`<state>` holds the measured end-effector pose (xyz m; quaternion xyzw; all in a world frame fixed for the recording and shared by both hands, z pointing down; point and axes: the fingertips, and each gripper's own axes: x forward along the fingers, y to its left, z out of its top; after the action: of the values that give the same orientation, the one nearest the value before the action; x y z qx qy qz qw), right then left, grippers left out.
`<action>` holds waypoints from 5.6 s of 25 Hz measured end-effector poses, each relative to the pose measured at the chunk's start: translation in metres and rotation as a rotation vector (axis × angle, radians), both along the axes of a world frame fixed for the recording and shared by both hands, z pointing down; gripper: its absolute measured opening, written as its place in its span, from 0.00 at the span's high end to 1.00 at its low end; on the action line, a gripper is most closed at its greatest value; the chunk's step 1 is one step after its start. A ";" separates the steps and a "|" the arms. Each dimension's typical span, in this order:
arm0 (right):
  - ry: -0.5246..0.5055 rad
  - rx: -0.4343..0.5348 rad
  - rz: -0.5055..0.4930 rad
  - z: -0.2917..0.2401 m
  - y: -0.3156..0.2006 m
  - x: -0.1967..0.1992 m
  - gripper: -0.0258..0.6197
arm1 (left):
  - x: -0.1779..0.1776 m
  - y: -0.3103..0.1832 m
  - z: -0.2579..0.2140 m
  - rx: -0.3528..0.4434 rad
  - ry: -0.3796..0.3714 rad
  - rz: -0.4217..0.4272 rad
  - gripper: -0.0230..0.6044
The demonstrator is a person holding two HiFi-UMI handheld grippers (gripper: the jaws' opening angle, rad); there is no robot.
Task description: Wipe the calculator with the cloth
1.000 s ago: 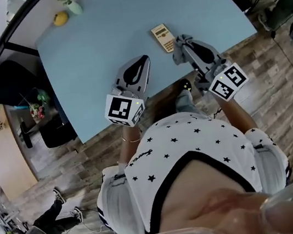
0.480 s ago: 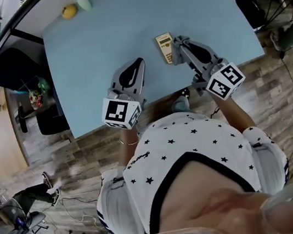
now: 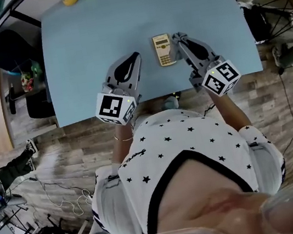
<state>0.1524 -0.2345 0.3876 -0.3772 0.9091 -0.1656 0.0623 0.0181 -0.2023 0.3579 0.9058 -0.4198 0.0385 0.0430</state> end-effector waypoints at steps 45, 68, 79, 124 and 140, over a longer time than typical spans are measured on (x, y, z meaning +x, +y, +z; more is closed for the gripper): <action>0.530 -0.306 -0.152 0.214 -0.095 -0.069 0.91 | -0.063 -0.047 0.023 -0.092 -0.016 -0.188 0.92; 0.543 -0.379 0.084 0.220 -0.106 0.014 0.91 | -0.056 -0.061 0.021 -0.082 -0.011 -0.125 0.92; 0.402 -0.313 -0.041 0.177 -0.083 -0.038 0.91 | -0.060 -0.054 0.019 -0.076 -0.006 -0.135 0.92; 0.440 -0.326 -0.128 0.192 -0.034 -0.067 0.91 | -0.058 -0.049 0.015 -0.070 0.019 -0.112 0.92; 0.487 -0.353 -0.081 0.213 -0.025 -0.029 0.91 | -0.041 -0.054 0.015 -0.101 0.068 -0.089 0.92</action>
<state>0.1231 -0.2596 0.6001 -0.3744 0.8687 -0.2279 -0.2305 -0.0226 -0.2558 0.3726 0.8838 -0.4552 0.0268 0.1045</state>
